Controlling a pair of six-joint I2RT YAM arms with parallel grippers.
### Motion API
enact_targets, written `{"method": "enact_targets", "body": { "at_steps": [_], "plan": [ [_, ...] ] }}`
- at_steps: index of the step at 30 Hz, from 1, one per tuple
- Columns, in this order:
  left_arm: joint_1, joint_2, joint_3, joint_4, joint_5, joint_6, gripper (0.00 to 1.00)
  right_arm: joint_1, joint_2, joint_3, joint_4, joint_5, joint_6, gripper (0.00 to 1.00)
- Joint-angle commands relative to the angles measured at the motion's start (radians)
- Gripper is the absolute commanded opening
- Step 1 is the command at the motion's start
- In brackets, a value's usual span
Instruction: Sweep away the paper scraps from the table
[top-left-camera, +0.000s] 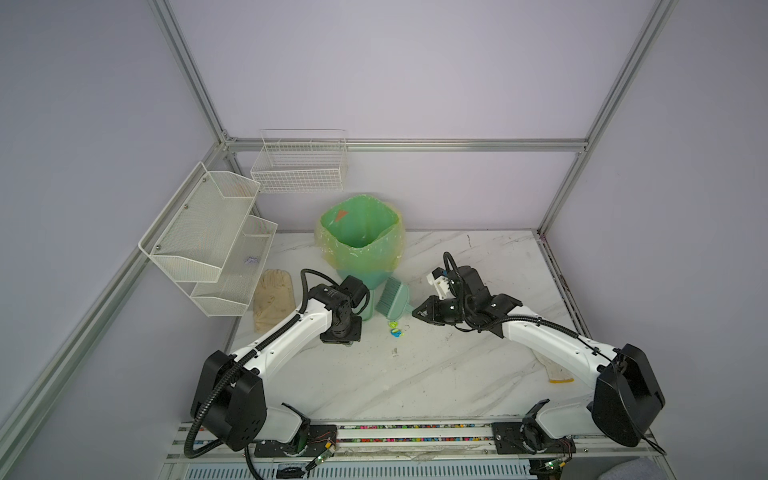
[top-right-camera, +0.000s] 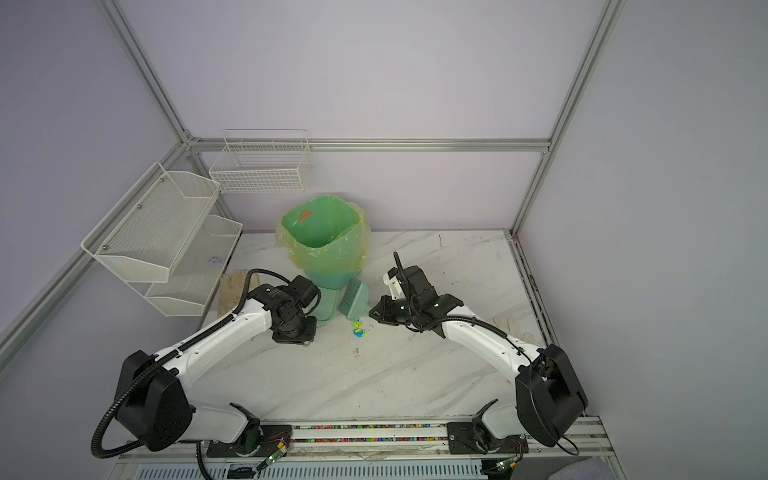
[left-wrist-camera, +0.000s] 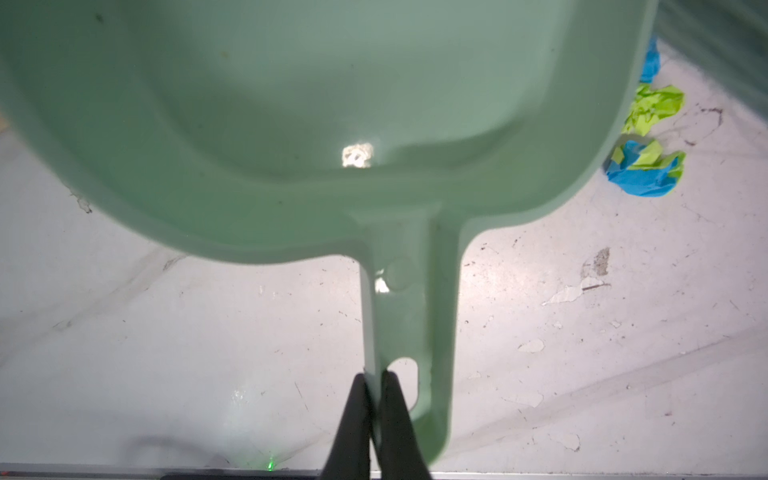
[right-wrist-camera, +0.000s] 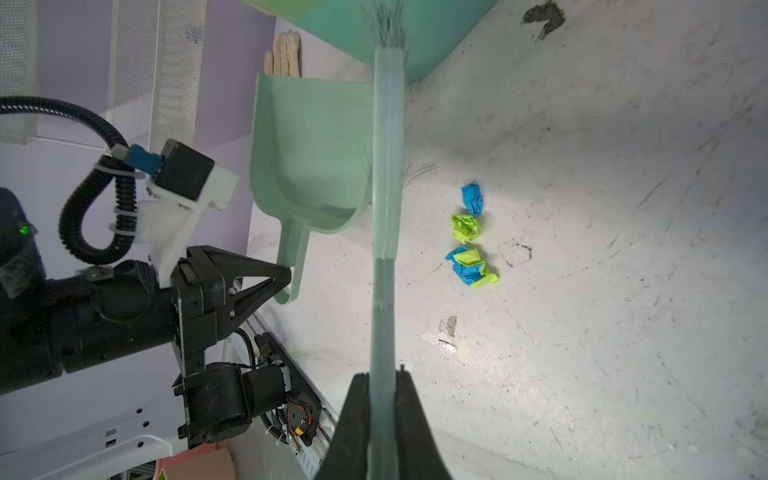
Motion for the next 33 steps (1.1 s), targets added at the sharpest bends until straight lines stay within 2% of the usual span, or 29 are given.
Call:
{"method": "enact_targets", "body": {
  "at_steps": [1, 9, 21, 33],
  "plan": [
    [-0.016, -0.036, -0.035, 0.004, 0.002, -0.031, 0.00, -0.017, 0.005, 0.028, -0.062, 0.031, -0.048, 0.00],
    [-0.069, -0.070, -0.042, -0.029, 0.009, -0.040, 0.00, -0.032, 0.022, 0.145, -0.218, 0.130, -0.149, 0.00],
    [-0.127, -0.124, -0.086, -0.046, 0.053, -0.069, 0.00, -0.038, 0.063, 0.225, -0.348, 0.273, -0.244, 0.00],
    [-0.188, -0.168, -0.121, -0.039, 0.188, -0.082, 0.00, -0.038, 0.103, 0.304, -0.471, 0.425, -0.343, 0.00]
  ]
}}
